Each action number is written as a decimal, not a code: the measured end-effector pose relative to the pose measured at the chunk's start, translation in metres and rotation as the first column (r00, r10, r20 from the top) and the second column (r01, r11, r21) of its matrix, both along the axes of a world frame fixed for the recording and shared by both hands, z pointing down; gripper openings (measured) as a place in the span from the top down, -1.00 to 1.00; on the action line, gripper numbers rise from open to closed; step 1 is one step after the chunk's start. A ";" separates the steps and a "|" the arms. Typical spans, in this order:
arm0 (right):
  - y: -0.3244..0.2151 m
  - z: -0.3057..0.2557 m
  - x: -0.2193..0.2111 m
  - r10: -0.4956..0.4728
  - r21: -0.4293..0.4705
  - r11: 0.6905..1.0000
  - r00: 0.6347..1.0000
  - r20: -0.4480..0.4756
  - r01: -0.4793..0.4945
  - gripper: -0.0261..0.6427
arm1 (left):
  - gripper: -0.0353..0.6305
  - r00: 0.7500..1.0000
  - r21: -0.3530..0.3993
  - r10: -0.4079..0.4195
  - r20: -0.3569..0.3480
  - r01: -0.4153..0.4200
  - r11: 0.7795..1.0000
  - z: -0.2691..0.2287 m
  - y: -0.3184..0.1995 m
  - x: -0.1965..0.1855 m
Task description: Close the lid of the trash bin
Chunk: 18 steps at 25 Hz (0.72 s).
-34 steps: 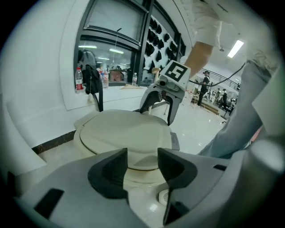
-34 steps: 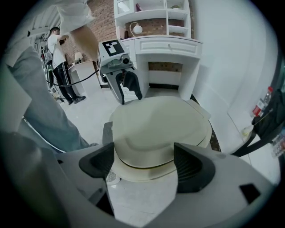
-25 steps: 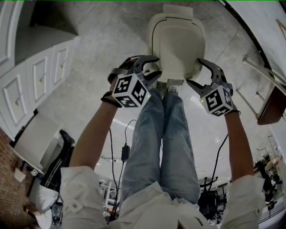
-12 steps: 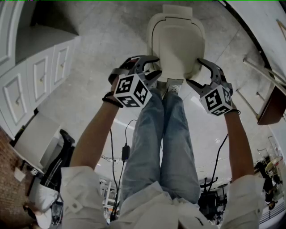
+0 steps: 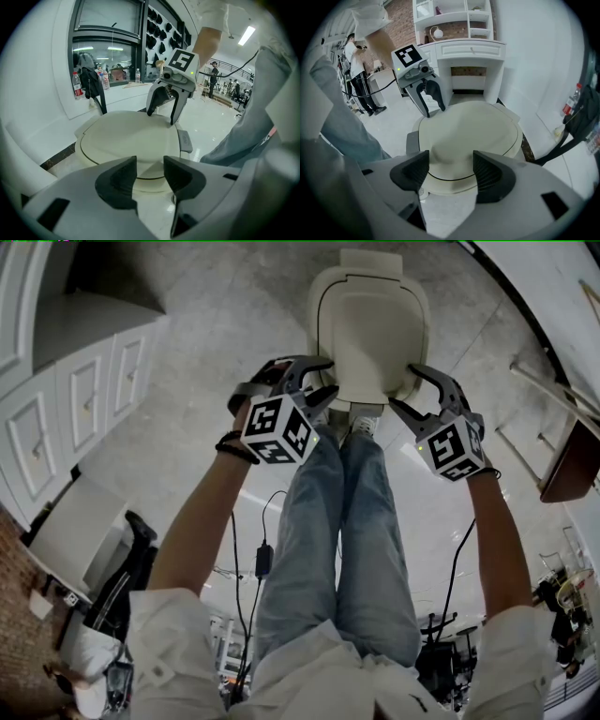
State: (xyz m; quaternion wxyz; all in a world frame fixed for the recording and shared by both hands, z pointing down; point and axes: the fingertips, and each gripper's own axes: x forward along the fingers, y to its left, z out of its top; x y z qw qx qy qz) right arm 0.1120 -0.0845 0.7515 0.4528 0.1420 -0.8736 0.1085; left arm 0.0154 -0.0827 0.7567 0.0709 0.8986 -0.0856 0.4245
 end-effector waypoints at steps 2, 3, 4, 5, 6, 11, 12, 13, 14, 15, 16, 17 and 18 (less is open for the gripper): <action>-0.001 0.000 0.000 0.011 -0.001 1.000 1.000 0.007 -0.011 0.00 | 0.32 1.000 0.002 -0.004 -0.002 0.004 1.000 0.000 0.000 0.000; -0.001 -0.001 0.000 0.013 -0.003 1.000 1.000 0.008 -0.013 0.01 | 0.32 1.000 0.001 -0.005 -0.003 0.005 1.000 0.000 0.000 0.000; -0.001 -0.001 0.000 0.013 -0.003 1.000 1.000 0.007 -0.013 0.01 | 0.32 1.000 -0.001 -0.006 -0.003 0.006 1.000 0.000 0.000 0.000; -0.001 -0.001 0.000 0.015 -0.002 1.000 1.000 0.007 -0.015 0.02 | 0.32 1.000 -0.003 -0.007 -0.005 0.007 1.000 0.000 0.000 0.000; -0.002 -0.001 0.000 0.020 -0.002 1.000 1.000 0.008 -0.020 0.02 | 0.32 1.000 -0.003 -0.009 -0.007 0.009 1.000 0.000 0.000 0.000; -0.004 -0.007 -0.001 0.083 -0.015 0.997 0.996 0.043 -0.082 0.45 | 0.74 0.996 0.084 -0.069 -0.058 0.074 0.994 -0.017 -0.011 0.003; -0.004 -0.011 -0.001 0.104 -0.012 0.995 0.993 0.053 -0.103 0.67 | 0.76 0.993 0.094 -0.091 -0.079 0.098 0.991 -0.023 -0.014 0.004; -0.005 -0.016 -0.001 0.128 -0.009 0.992 0.990 0.063 -0.127 0.73 | 0.77 0.988 0.098 -0.113 -0.101 0.123 0.988 -0.030 -0.017 0.005; -0.006 -0.022 -0.001 0.154 -0.006 0.988 0.985 0.074 -0.154 0.78 | 0.78 0.983 0.100 -0.137 -0.121 0.149 0.984 -0.038 -0.020 0.005; -0.008 -0.030 -0.001 0.182 -0.005 0.983 0.979 0.088 -0.183 0.83 | 0.79 0.977 0.099 -0.163 -0.141 0.178 0.979 -0.046 -0.024 0.004; -0.010 -0.038 -0.001 0.215 -0.007 0.977 0.971 0.104 -0.215 0.85 | 0.79 0.968 0.095 -0.192 -0.162 0.209 0.973 -0.055 -0.028 0.004; -0.014 -0.048 -0.001 0.251 -0.012 0.968 0.960 0.124 -0.252 0.87 | 0.80 0.956 0.085 -0.224 -0.188 0.243 0.966 -0.066 -0.033 0.003; -0.018 -0.060 -0.002 0.293 -0.019 0.956 0.945 0.148 -0.293 0.87 | 0.80 0.940 0.066 -0.262 -0.219 0.282 0.957 -0.077 -0.038 0.002</action>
